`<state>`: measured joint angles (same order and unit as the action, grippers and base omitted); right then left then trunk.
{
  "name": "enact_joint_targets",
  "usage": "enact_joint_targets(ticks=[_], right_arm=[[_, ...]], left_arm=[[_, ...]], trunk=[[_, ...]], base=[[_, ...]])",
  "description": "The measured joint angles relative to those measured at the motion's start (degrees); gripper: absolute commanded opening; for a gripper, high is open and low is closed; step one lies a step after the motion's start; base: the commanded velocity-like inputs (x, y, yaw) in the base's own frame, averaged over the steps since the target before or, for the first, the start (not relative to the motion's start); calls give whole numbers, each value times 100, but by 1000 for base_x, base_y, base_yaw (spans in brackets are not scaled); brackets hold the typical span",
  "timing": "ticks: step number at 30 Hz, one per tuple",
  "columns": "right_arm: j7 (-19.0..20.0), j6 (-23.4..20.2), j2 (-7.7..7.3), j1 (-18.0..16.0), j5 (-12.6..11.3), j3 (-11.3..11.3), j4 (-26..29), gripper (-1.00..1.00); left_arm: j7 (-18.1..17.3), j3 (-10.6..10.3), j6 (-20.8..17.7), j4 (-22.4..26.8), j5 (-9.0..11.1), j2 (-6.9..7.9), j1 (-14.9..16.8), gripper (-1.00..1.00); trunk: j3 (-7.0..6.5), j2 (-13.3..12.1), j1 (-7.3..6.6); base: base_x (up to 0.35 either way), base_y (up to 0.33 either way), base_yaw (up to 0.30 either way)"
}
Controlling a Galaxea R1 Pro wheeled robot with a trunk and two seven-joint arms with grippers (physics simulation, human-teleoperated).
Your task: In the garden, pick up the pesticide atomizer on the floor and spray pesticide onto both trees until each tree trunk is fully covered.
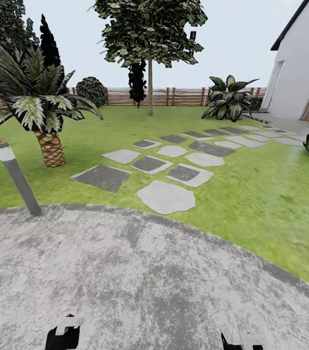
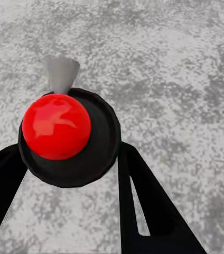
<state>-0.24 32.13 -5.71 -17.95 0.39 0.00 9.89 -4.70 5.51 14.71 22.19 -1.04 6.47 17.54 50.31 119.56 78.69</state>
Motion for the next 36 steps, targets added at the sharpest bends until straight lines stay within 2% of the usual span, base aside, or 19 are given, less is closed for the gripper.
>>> enact_joint_targets(ticks=[36], right_arm=[[0, -3, 0, 4, -15, -1, 0, 100]], left_arm=[[0, -1, -2, 0, -8, -16, 0, -100]], trunk=[[0, 0, 0]], base=[[338, 0, 0]])
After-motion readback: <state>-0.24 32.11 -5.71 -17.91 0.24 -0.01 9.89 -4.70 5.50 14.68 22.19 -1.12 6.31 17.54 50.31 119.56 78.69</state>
